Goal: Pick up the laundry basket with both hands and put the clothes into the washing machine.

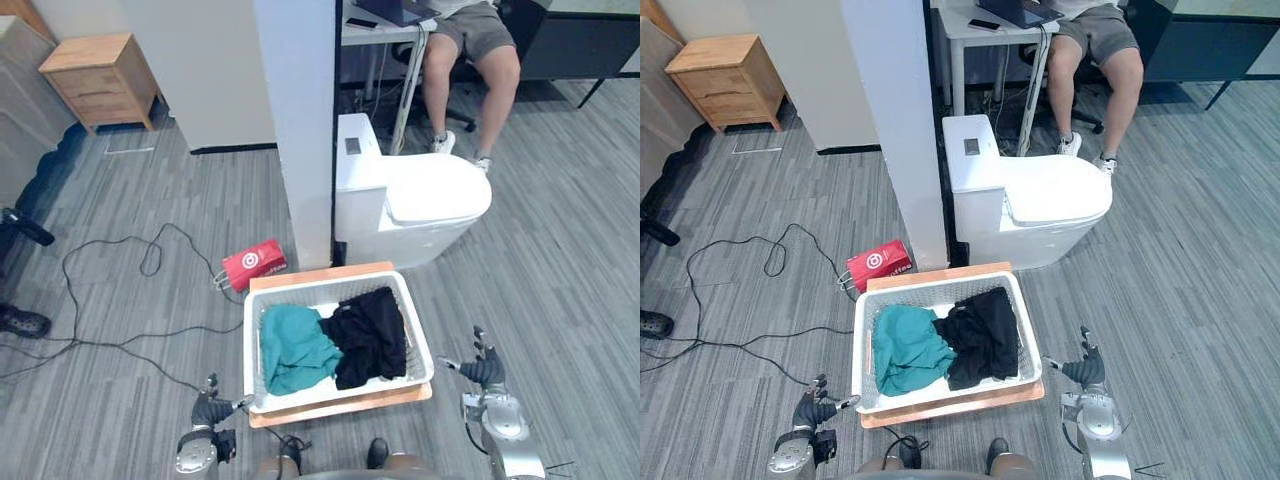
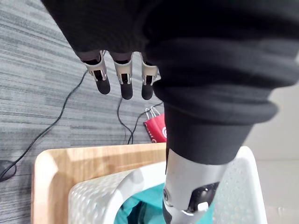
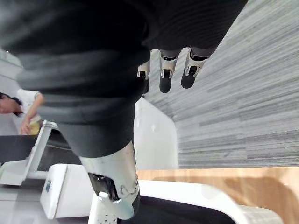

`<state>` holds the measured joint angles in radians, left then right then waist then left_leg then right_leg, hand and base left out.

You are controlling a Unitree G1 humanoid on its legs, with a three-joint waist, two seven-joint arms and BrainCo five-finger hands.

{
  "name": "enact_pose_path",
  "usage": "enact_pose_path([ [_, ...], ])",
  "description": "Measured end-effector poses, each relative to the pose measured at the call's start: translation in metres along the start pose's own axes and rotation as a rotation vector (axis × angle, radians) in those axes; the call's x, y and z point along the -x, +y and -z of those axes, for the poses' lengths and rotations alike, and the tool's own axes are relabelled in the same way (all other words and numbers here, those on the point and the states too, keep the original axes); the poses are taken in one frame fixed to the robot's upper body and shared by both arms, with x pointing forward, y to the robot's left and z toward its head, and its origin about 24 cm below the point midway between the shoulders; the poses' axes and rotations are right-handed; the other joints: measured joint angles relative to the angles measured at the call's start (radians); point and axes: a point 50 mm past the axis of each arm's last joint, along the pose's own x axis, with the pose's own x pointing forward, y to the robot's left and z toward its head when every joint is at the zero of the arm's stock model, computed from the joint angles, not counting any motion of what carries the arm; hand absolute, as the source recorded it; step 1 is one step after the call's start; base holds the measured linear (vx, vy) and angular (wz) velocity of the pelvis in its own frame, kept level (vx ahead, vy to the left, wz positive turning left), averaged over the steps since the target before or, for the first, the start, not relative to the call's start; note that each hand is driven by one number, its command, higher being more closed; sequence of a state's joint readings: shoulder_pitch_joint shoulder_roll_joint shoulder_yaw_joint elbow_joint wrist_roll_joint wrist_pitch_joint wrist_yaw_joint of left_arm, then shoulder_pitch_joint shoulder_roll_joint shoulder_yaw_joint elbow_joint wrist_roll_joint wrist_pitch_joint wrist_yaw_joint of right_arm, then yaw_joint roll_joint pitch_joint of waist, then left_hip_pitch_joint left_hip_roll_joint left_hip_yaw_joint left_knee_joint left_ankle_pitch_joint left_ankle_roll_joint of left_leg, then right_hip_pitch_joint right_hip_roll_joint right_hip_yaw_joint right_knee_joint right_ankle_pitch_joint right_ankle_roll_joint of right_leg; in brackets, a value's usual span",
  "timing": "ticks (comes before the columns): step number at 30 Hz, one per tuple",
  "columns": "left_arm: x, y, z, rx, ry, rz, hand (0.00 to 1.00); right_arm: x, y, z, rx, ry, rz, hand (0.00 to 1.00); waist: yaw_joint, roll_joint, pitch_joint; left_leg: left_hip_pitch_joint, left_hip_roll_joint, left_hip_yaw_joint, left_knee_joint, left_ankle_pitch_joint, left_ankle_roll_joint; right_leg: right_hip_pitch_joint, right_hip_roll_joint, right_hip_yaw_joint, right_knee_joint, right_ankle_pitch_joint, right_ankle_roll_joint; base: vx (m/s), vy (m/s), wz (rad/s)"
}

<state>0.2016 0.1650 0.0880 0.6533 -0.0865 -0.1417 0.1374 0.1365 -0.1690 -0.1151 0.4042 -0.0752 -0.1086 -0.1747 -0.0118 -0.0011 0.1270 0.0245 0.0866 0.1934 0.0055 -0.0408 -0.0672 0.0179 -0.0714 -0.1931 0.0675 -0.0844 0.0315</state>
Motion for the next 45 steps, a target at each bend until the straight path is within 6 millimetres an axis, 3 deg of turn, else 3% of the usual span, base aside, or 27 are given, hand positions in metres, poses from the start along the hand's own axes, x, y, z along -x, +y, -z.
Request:
enact_pose_path([
  [4,-0.001,0.003,-0.016,0.022,-0.066,-0.005,0.00,-0.008,0.006,-0.014,0.055,-0.056,-0.045,0.00,0.000,0.004,-0.006,0.008,-0.001,-0.004,-0.006,0.000,0.000,0.014,0.001,-0.002,-0.012,0.000,0.000,0.04,0.004,0.02],
  [7,-0.005,-0.006,-0.033,0.014,-0.132,0.018,0.00,-0.013,0.016,-0.025,0.128,-0.105,-0.102,0.00,0.000,0.007,-0.006,0.004,0.001,-0.012,-0.010,0.004,0.000,0.012,0.005,-0.008,-0.015,0.000,0.000,-0.02,-0.013,0.06],
  [14,-0.019,-0.048,-0.079,-0.056,-0.273,0.129,0.00,-0.038,0.048,-0.047,0.181,-0.125,-0.196,0.00,0.001,0.024,0.031,-0.059,-0.002,-0.021,-0.079,0.075,0.008,-0.080,0.016,-0.015,-0.016,0.039,-0.005,-0.07,-0.004,0.02],
  [16,-0.027,-0.056,-0.092,-0.067,-0.291,0.128,0.00,-0.047,0.059,-0.062,0.186,-0.147,-0.214,0.00,0.002,0.025,0.074,-0.088,-0.001,-0.019,-0.068,0.082,0.012,-0.110,0.015,-0.010,-0.002,0.047,-0.008,-0.13,0.005,-0.08],
  [18,-0.034,-0.063,-0.120,-0.067,-0.370,0.095,0.00,-0.060,0.064,-0.079,0.198,-0.166,-0.196,0.00,0.008,0.023,0.109,-0.163,0.001,-0.012,-0.026,0.084,0.014,-0.192,0.008,0.002,0.044,0.049,-0.011,-0.16,-0.003,-0.10],
  [20,-0.045,-0.066,-0.161,-0.070,-0.454,0.034,0.00,-0.077,0.064,-0.115,0.172,-0.241,-0.131,0.00,0.013,0.021,0.172,-0.206,0.001,-0.014,0.008,0.089,0.021,-0.237,0.001,0.006,0.081,0.056,-0.014,-0.17,-0.003,-0.02],
  [21,-0.047,-0.067,-0.170,-0.069,-0.465,0.010,0.00,-0.081,0.064,-0.124,0.163,-0.247,-0.112,0.00,0.014,0.021,0.181,-0.214,0.001,-0.015,0.013,0.089,0.021,-0.245,0.001,0.008,0.084,0.059,-0.014,-0.24,0.010,-0.03],
  [22,-0.053,-0.070,-0.197,-0.058,-0.490,-0.054,0.00,-0.092,0.063,-0.151,0.108,-0.260,-0.042,0.00,0.011,0.021,0.211,-0.241,0.001,-0.014,0.011,0.099,0.026,-0.272,-0.001,0.011,0.085,0.072,-0.015,-0.24,0.020,-0.01],
  [23,-0.055,-0.071,-0.205,-0.059,-0.478,-0.088,0.00,-0.096,0.062,-0.166,0.076,-0.277,-0.004,0.00,0.008,0.020,0.237,-0.254,0.001,-0.015,0.010,0.104,0.025,-0.286,-0.003,0.012,0.086,0.079,-0.012,-0.24,0.025,0.00],
  [26,-0.057,-0.076,-0.200,-0.065,-0.422,-0.152,0.00,-0.099,0.061,-0.192,-0.012,-0.309,0.050,0.00,0.000,0.016,0.266,-0.295,0.001,-0.021,-0.003,0.128,0.026,-0.332,-0.010,0.010,0.085,0.090,-0.005,-0.08,0.020,0.03],
  [32,-0.053,-0.082,-0.209,-0.067,-0.464,-0.186,0.00,-0.100,0.056,-0.194,-0.081,-0.296,0.095,0.00,0.009,0.017,0.274,-0.308,-0.003,-0.030,-0.006,0.134,0.031,-0.343,-0.014,0.003,0.086,0.093,-0.012,0.04,0.008,0.04],
  [45,-0.044,-0.077,-0.198,-0.103,-0.526,-0.228,0.00,-0.067,0.061,-0.164,-0.181,-0.379,0.166,0.00,0.015,0.009,0.284,-0.290,-0.007,-0.011,-0.035,0.134,0.031,-0.348,-0.014,0.021,0.086,0.083,-0.006,0.06,0.003,-0.04],
])
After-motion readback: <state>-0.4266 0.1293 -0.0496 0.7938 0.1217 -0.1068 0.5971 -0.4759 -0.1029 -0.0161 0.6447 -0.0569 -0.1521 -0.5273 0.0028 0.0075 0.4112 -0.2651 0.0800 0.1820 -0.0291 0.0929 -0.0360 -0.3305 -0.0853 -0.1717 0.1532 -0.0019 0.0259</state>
